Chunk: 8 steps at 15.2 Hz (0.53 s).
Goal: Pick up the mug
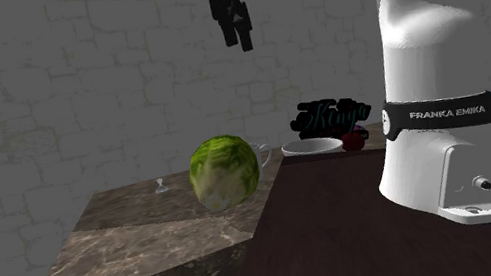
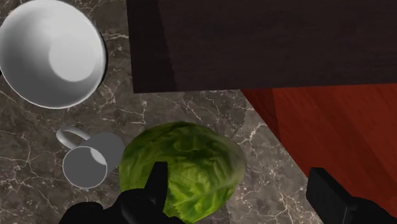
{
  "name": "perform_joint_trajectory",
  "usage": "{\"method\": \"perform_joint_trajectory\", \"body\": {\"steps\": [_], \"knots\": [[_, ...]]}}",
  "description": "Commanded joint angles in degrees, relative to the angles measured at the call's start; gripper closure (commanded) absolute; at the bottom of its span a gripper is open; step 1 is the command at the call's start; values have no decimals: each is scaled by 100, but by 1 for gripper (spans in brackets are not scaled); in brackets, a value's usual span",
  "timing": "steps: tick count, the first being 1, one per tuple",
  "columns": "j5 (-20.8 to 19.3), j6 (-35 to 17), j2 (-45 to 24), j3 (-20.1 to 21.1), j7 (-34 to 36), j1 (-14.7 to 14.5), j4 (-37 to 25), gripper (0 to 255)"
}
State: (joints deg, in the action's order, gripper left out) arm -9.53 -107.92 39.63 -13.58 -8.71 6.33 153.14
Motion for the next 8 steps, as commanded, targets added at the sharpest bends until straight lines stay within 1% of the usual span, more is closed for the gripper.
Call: {"method": "perform_joint_trajectory", "body": {"steps": [1,5,8], "knots": [[-146,-508,-286,-228,-179,91,122,0],[-344,-1423,-942,-686,-549,225,203,0],[-381,-2118,-1545,-1044,-868,263,163,0]]}}
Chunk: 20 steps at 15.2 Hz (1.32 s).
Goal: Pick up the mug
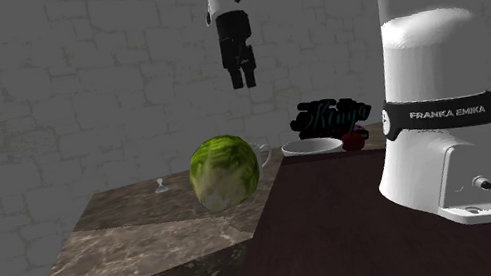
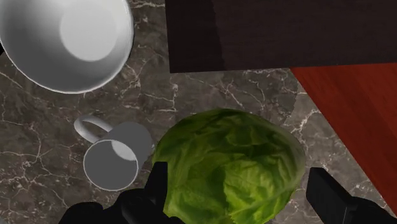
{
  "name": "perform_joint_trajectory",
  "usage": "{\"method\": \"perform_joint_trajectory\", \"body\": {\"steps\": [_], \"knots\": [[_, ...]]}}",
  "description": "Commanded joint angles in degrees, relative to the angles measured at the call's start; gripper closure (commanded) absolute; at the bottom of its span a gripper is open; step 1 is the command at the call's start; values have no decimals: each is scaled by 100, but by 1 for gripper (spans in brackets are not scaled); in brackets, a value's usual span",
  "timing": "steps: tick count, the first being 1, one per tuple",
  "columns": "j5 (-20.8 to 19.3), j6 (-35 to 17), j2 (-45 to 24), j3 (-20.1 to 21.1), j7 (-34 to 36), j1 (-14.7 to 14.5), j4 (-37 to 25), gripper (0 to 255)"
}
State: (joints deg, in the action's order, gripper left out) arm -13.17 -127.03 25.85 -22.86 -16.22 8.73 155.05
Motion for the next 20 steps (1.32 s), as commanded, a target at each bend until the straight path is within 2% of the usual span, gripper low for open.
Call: {"method": "perform_joint_trajectory", "body": {"steps": [1,4,6,8,11,13,16,19,20], "knots": [[2,-436,-387,-237,-238,21,-60,0],[200,-1106,-1094,-604,-674,-37,-209,0],[488,-1525,-1603,-844,-1055,-118,-353,0],[952,-1906,-2144,-1047,-1546,-207,-532,0],[1994,-2352,-3004,-1156,-2506,-226,-882,0],[2769,-2544,-3567,-1005,-3193,-37,-1177,0],[3702,-2723,-4327,-565,-4041,488,-1690,0],[4316,-2826,-4976,-146,-4632,1021,-2234,0],[4380,-2880,-5049,-71,-4683,1082,-2254,0]]}}
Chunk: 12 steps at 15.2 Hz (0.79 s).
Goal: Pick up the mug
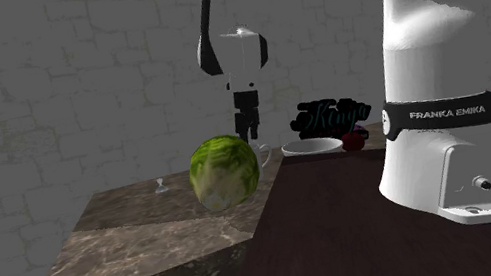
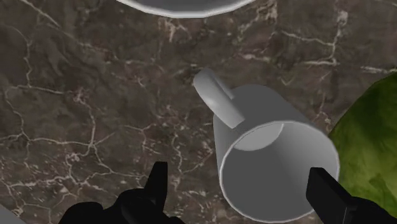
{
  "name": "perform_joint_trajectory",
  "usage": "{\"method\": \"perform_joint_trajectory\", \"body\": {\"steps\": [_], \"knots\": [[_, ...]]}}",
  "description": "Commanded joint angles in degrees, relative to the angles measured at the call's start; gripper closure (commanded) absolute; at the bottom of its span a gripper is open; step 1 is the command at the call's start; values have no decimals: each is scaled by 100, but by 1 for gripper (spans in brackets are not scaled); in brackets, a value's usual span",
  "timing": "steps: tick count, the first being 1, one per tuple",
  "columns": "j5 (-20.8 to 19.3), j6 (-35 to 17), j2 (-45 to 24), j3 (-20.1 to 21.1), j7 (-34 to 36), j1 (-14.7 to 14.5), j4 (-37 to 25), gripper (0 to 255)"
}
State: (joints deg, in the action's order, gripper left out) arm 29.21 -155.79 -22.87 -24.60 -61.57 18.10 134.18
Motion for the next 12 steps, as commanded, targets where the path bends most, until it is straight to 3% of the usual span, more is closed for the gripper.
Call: {"method": "perform_joint_trajectory", "body": {"steps": [1,8,9,12], "knots": [[215,-57,-253,168,-204,195,-189,0],[591,-340,-678,525,-505,475,-333,0],[588,-339,-672,521,-507,475,-328,255],[582,-331,-674,517,-497,469,-337,255]]}}
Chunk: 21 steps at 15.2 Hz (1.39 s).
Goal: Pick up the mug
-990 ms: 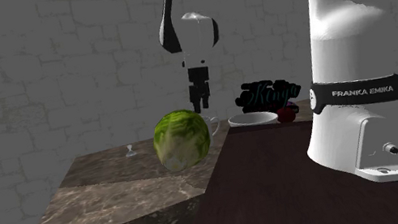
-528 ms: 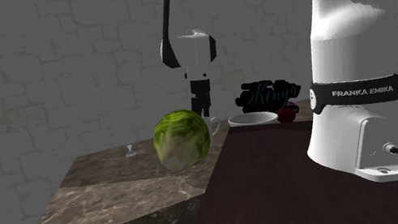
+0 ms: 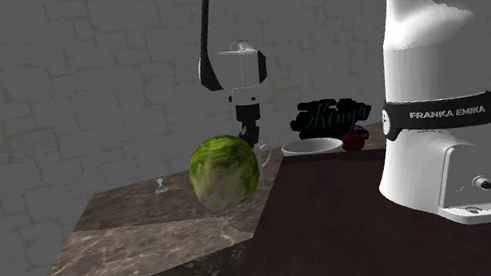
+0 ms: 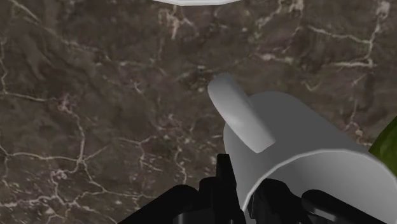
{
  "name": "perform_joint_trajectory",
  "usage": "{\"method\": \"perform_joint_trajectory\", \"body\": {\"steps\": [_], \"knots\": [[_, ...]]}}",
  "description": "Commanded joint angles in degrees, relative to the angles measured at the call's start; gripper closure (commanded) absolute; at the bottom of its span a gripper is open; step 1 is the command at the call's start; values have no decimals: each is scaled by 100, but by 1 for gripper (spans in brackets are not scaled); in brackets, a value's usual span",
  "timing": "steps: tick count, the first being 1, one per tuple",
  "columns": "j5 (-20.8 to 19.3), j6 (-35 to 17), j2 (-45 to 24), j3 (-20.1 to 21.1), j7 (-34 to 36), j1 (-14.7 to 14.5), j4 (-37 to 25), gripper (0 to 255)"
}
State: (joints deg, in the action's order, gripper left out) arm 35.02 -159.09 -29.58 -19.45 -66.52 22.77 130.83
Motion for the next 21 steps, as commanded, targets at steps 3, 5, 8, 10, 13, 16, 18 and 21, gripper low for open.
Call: {"method": "perform_joint_trajectory", "body": {"steps": [3,5,8,10,13,16,18,21], "knots": [[1,0,-2,2,-1,1,-1,255],[1,0,-2,2,-2,1,-1,255],[-118,91,146,-119,94,-94,58,255],[-253,193,298,-247,202,-195,110,255],[-469,348,526,-439,371,-343,177,255],[-700,505,753,-626,549,-486,233,255],[-861,612,905,-747,671,-577,263,255],[-1112,777,1132,-920,859,-706,297,255]]}}
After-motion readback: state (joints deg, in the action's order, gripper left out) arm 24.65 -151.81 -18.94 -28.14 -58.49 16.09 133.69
